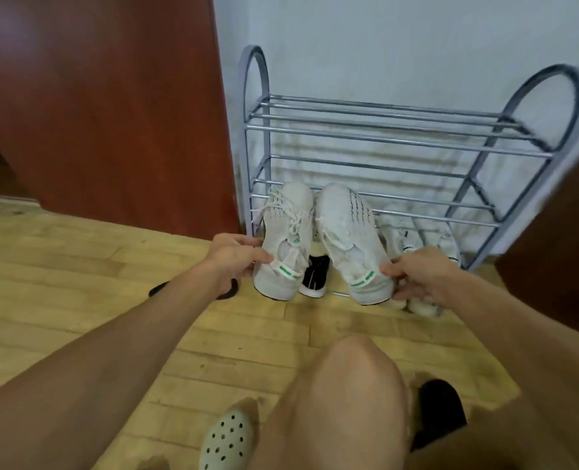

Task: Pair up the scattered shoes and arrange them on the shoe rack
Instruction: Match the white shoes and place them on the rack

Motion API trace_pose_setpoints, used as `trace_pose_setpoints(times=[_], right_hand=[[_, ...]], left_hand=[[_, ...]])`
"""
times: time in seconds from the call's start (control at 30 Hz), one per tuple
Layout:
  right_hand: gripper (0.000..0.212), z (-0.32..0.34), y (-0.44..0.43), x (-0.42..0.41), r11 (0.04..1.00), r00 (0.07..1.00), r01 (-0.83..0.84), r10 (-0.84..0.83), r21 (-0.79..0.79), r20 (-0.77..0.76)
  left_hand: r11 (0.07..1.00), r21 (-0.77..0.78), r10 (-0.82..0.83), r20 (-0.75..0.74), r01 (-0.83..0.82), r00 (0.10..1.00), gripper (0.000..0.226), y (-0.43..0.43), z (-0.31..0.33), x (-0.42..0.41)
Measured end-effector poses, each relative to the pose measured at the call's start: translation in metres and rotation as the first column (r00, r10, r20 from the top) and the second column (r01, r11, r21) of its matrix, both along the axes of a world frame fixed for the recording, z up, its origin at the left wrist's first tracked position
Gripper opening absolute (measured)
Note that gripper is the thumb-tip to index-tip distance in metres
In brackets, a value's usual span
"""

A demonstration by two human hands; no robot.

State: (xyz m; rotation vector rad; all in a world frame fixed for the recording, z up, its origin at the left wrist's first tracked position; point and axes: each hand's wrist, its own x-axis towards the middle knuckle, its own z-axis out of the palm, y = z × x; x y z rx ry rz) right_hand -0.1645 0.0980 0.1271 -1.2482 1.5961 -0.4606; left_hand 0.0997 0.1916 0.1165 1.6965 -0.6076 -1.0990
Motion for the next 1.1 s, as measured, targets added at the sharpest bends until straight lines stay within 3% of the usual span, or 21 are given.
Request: trace_pose_setpoints(times=[0.17, 0.43, 0.57, 0.77, 0.93, 1.1], right_hand=[[0.035, -0.003, -0.041, 0.014, 0.998, 0.991, -0.022, 0.029, -0.053, 0.131], [0.008, -0.005, -0.118, 0.057, 0.998, 0.948, 0.029, -0.012, -0.049, 0.317], [0.010, -0.009, -0.150, 0.078, 0.997, 0.930, 0.046, -0.017, -0.069, 0.366], [0.020, -0.017, -0.186, 0.106, 0.998, 0.938, 0.043, -0.025, -0.044, 0.347], [0.030, -0.022, -0.193, 0.120, 0.998, 0.969, 0.018, -0.002, -0.062, 0.246], [0.026, -0.020, -0.184, 0.122, 0.997, 0.984, -0.043, 0.052, -0.058, 0.169]], left_hand=[[0.999, -0.029, 0.029, 0.008, -0.029, 1.000, 0.041, -0.060, 0.010, -0.001], [0.995, -0.074, 0.072, 0.054, -0.068, 0.996, 0.041, -0.146, 0.018, 0.028], [0.993, -0.087, 0.083, 0.095, -0.075, 0.992, 0.043, -0.182, 0.013, 0.041], [0.988, -0.112, 0.119, 0.124, -0.105, 0.985, 0.031, -0.215, 0.000, 0.054], [0.989, -0.112, 0.125, 0.271, -0.097, 0.954, 0.031, -0.231, -0.011, 0.060], [0.997, -0.068, 0.067, 0.429, -0.042, 0.901, 0.033, -0.229, -0.015, 0.057]])
